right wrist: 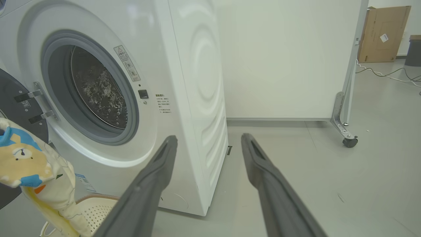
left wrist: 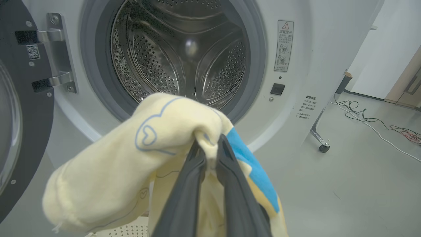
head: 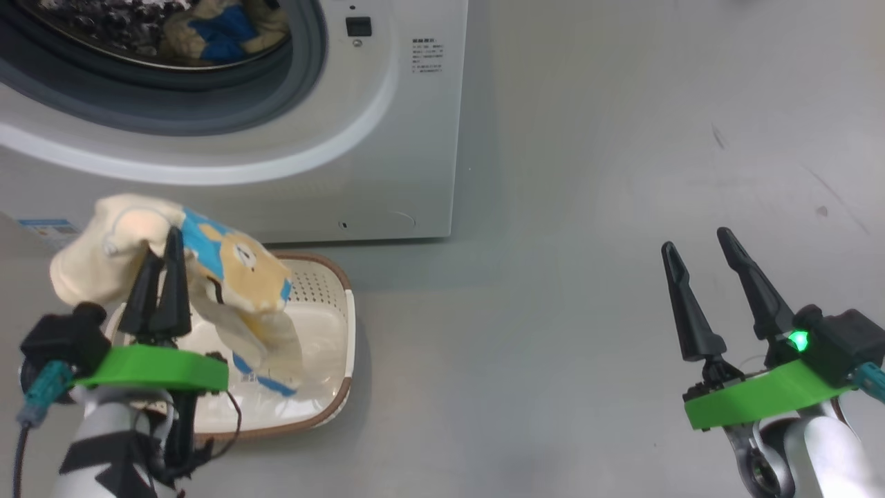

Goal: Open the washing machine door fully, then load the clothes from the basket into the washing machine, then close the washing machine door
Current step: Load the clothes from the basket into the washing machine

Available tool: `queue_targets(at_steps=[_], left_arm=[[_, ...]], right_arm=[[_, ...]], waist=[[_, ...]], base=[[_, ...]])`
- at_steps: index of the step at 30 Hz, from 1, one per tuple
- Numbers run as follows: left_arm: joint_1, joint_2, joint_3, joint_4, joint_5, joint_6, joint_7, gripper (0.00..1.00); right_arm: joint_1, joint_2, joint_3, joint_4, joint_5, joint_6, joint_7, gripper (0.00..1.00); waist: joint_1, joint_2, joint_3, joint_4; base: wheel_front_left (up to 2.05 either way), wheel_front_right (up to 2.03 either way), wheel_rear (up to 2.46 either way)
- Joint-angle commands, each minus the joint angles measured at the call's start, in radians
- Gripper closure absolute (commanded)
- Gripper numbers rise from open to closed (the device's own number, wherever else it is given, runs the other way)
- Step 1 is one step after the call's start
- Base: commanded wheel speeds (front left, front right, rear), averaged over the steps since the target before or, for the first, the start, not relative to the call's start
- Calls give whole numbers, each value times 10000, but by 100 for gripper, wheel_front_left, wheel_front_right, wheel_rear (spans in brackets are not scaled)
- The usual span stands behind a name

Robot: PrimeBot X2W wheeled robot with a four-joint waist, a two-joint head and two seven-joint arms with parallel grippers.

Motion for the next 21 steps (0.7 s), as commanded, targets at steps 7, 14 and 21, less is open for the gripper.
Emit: queue_targets(at_steps=[7, 14, 21], left_arm=[[-2315, 981, 713, -196, -290, -60, -81, 100], [-4755, 1744, 944, 39, -1241, -60, 548, 100], [-7706, 2925, 884, 1170, -1720, -61, 1494, 100]], right_arm=[[-821, -52, 369, -356, -23, -29, -50, 0], [-1159, 161, 434, -147, 191, -29, -193, 0], [-1723, 304, 587, -157, 309, -29, -240, 0]], waist=[[0, 0, 1613, -666], [0, 0, 2769, -1193], [0, 0, 4000, -1876]], base=[[0, 0, 0], [0, 0, 0], [0, 0, 0]])
